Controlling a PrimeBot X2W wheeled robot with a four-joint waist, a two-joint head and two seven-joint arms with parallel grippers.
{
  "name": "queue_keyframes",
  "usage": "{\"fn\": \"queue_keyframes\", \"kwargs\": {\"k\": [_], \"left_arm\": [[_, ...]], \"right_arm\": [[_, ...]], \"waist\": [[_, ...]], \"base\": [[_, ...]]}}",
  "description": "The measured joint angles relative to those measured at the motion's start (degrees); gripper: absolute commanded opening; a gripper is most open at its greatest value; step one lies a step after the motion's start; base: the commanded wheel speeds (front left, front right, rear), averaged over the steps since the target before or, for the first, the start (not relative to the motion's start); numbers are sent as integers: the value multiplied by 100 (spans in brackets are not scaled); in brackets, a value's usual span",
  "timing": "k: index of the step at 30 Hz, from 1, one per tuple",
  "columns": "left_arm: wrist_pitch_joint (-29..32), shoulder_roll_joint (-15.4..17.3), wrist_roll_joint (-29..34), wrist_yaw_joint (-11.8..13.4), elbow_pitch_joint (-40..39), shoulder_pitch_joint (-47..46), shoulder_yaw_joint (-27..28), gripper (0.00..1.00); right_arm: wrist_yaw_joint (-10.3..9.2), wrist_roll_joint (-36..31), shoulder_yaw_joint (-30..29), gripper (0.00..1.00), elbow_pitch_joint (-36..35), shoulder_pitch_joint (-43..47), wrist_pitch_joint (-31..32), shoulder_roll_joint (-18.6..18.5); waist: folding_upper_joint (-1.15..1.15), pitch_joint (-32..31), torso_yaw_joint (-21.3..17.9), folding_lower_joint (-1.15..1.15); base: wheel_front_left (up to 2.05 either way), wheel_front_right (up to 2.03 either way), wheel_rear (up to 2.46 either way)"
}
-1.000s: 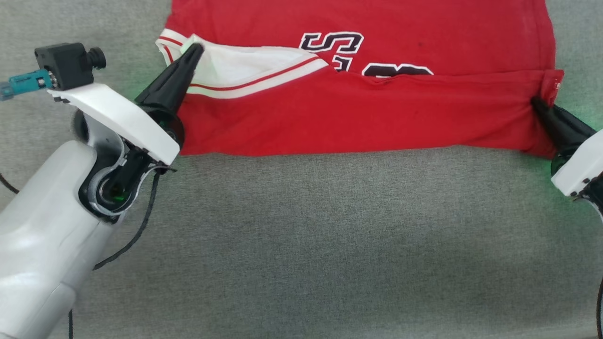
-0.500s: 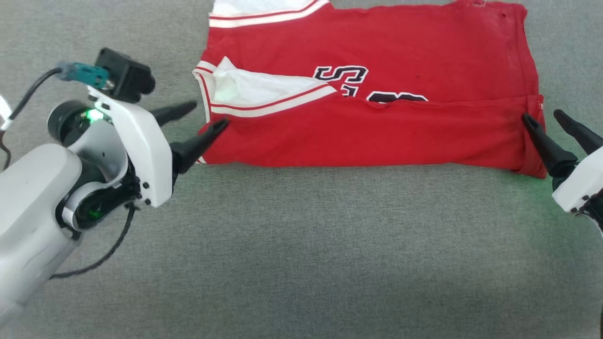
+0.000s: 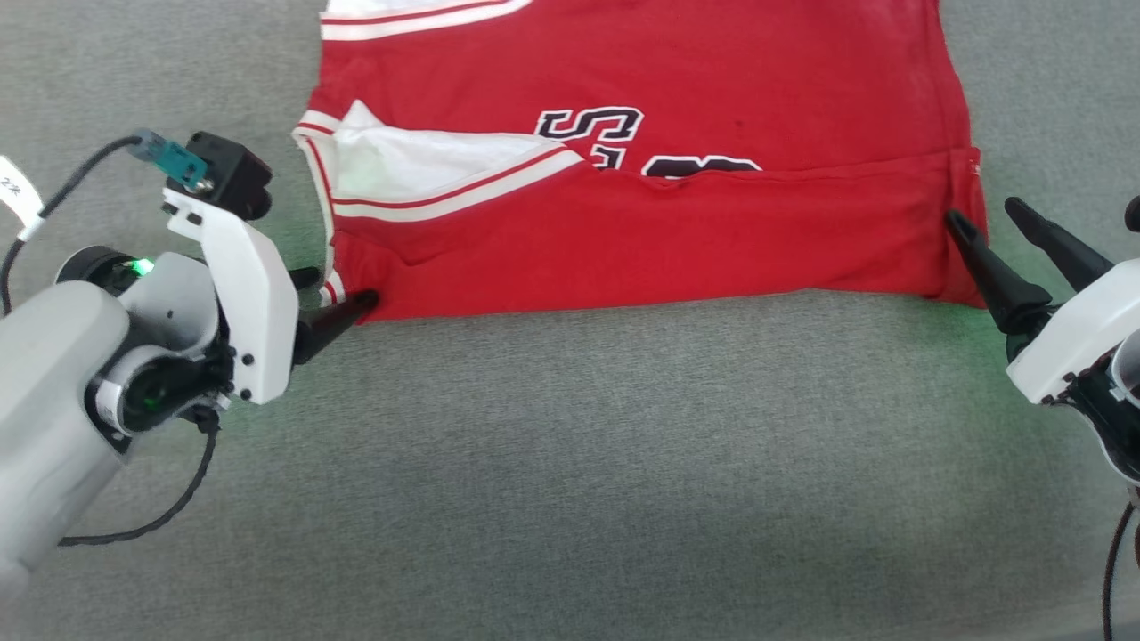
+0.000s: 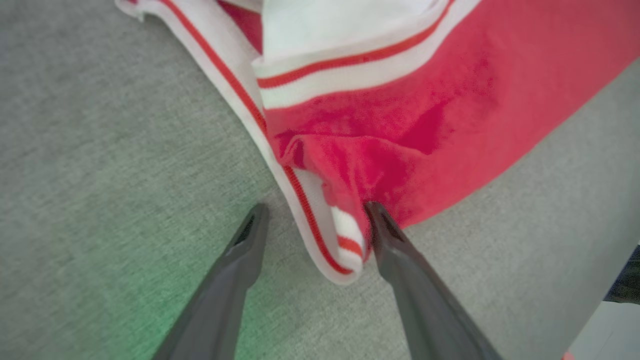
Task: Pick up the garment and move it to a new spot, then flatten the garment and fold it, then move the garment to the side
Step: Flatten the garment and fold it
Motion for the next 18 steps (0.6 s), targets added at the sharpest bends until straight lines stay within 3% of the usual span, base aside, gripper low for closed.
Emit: {"fn": "queue_keyframes", "kwargs": {"k": [2, 3, 4, 5, 6, 13, 18], "left_arm": [[129, -27, -123, -16, 188, -8, 11, 100], [213, -42, -185, -29, 257, -16, 19, 88], [281, -58, -264, -53, 309, -25, 30, 59], [331, -56, -316, -99, 334, -30, 44, 40], [350, -57, -426, -134, 365, -29, 76, 0], [319, -153, -599, -247, 422, 14, 132, 0], [80, -281, -492, -333, 324, 28, 112, 0]], "right_arm": [[0, 0, 9, 100, 2, -1, -14, 25], [0, 1, 11, 100, 4, -1, -19, 26], [0, 1, 12, 100, 2, -1, -21, 29], [0, 2, 10, 100, 1, 0, -22, 29], [0, 2, 8, 100, -1, 1, -23, 25], [0, -107, 46, 100, -80, 21, 244, -241], [0, -174, 377, 100, -174, 13, 1169, -578]], "waist": [[0, 43, -75, 0], [0, 60, -107, 0], [0, 74, -136, 0], [0, 86, -159, 0], [0, 95, -177, 0], [0, 85, -174, 0], [0, 103, -67, 0]], "base": [[0, 0, 0], [0, 0, 0], [0, 0, 0], [0, 0, 0], [0, 0, 0], [0, 0, 0], [0, 0, 0]]}}
